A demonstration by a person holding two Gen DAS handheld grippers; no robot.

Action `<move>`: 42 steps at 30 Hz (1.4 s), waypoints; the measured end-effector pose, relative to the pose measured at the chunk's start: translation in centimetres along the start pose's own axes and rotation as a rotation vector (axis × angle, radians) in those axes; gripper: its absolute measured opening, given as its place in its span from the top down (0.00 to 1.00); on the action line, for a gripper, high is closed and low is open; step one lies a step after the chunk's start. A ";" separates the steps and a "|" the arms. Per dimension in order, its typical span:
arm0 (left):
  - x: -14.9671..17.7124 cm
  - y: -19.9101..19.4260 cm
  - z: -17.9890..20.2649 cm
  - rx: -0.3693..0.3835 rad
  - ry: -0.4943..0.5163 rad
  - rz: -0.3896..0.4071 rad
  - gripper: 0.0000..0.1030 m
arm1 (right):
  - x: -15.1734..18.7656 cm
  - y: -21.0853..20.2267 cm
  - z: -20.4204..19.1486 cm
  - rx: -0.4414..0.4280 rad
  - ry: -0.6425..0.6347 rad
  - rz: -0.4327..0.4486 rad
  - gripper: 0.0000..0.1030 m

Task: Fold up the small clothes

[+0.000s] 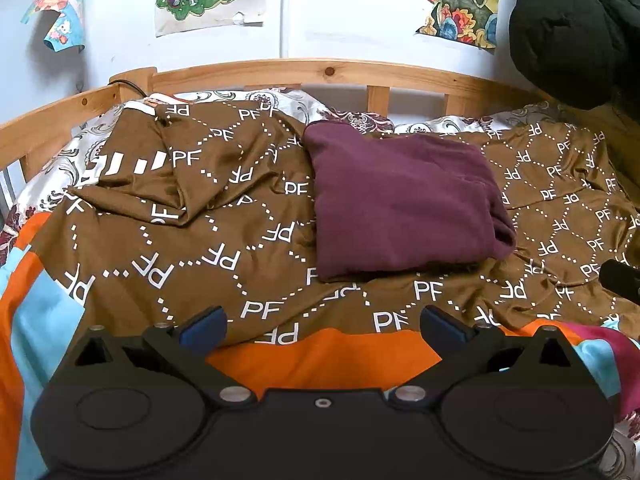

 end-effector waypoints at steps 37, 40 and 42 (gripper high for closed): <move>0.1 -0.2 0.3 0.000 0.010 0.006 0.01 | 0.1 0.0 -0.1 0.003 0.008 0.002 0.00; 0.1 -0.2 0.3 0.001 0.011 0.005 0.01 | 0.1 0.0 -0.1 0.003 0.007 0.002 0.00; 0.1 -0.2 0.3 0.000 0.011 0.005 0.01 | 0.1 0.0 -0.1 0.004 0.008 0.002 0.00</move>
Point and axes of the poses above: each gripper's, at about its wrist camera, not at the fingertips, and y roughly the way its jaws point, z to its right, x to its underside, the point moved 8 cm from there along y, roughly the way its jaws point, and after that the axes turned 5 degrees about y, right-handed, at the moved point
